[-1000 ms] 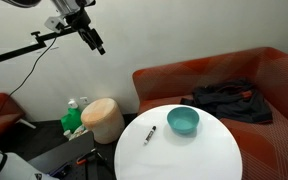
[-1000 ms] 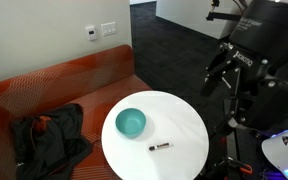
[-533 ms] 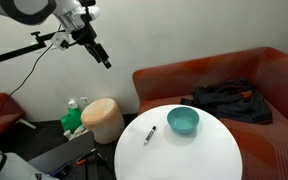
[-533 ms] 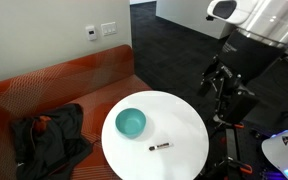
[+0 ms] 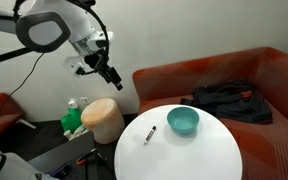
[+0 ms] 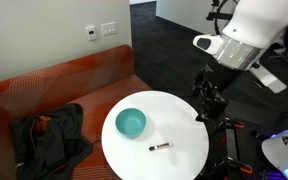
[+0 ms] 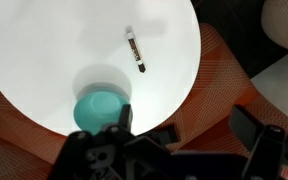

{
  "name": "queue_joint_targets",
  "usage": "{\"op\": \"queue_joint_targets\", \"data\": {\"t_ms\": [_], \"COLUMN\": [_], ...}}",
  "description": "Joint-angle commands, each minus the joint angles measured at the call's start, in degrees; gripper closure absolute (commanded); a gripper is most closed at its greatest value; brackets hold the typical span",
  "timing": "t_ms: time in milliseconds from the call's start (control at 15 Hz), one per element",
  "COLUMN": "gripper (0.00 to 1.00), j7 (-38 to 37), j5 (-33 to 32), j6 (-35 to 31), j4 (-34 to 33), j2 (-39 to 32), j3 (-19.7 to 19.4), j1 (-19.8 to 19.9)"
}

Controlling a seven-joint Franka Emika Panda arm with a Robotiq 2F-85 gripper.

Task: Put the marker inside the blue bowl

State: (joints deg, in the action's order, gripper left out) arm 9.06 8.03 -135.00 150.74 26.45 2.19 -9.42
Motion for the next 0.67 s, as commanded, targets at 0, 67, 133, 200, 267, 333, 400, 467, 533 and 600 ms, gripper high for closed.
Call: {"op": "queue_joint_targets", "data": {"t_ms": [0, 67, 133, 200, 267, 333, 400, 467, 533, 600], "gripper": [0.00, 0.00, 0.00, 0.00, 0.00, 0.00, 0.00, 0.00, 0.00, 0.00], "j7": [3.11, 2.64, 2.15, 1.00, 1.83, 1.83, 1.84, 1.84, 1.84, 1.84], "j5": [-0.12, -0.44, -0.79, -1.31, -0.03, -0.11, -0.12, -0.12, -0.12, -0.13], "j6": [-5.35, -6.51, -7.33, -7.68, -5.81, -6.41, -6.71, -6.76, -6.77, -6.77], "j4": [1.11, 1.21, 1.18, 1.06, 1.48, 1.47, 1.43, 1.40, 1.38, 1.34], "j2": [-5.41, -7.11, -8.46, -9.68, -7.10, -8.37, -9.23, -9.63, -9.69, -9.68], "j3": [-2.10, -2.25, -2.21, -1.86, -1.99, -1.98, -1.95, -1.94, -1.93, -1.93], "j1": [0.92, 1.45, 1.88, 2.37, 1.67, 1.96, 2.10, 2.16, 2.17, 2.17]}}
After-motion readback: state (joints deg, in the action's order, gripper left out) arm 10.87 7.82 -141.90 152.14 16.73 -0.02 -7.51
